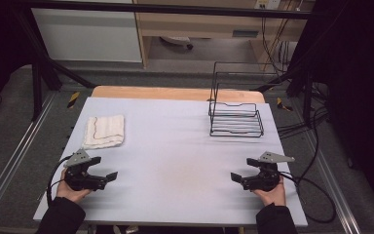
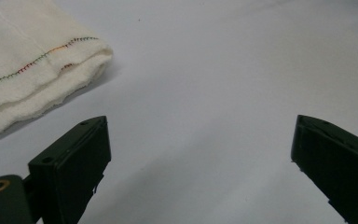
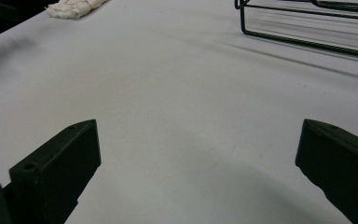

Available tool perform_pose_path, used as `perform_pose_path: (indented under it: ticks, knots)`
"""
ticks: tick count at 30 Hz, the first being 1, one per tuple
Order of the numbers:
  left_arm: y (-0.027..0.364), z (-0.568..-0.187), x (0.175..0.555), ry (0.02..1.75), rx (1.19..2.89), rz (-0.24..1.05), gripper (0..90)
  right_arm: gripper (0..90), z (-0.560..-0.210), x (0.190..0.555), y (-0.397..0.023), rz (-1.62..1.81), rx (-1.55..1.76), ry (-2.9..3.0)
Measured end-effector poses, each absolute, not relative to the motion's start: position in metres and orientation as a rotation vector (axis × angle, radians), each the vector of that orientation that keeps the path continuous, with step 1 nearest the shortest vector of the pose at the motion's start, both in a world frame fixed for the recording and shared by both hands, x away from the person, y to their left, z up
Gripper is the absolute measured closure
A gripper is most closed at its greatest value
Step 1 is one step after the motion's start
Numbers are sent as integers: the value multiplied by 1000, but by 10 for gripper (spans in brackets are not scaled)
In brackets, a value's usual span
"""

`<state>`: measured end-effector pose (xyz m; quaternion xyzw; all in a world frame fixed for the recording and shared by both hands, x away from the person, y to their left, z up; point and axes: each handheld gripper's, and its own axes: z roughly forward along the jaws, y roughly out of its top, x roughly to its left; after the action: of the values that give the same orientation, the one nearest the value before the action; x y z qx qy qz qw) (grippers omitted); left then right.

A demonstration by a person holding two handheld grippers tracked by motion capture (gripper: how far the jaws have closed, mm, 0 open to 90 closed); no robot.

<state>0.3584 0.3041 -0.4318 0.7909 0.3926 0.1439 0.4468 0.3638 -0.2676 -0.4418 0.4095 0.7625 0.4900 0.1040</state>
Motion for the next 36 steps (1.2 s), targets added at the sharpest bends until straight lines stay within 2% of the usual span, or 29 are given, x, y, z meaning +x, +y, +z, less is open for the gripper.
perform_pose_path:
  ticks: [21, 36]
  knots:
    - [302, -426, 361, 1005, 1965, 380, 62, 5, -442, 363, -267, 1421, 1217, 2256]
    - [286, -417, 397, 1060, 2038, 439, 136, 6, -443, 364, -266, 1410, 1216, 2261]
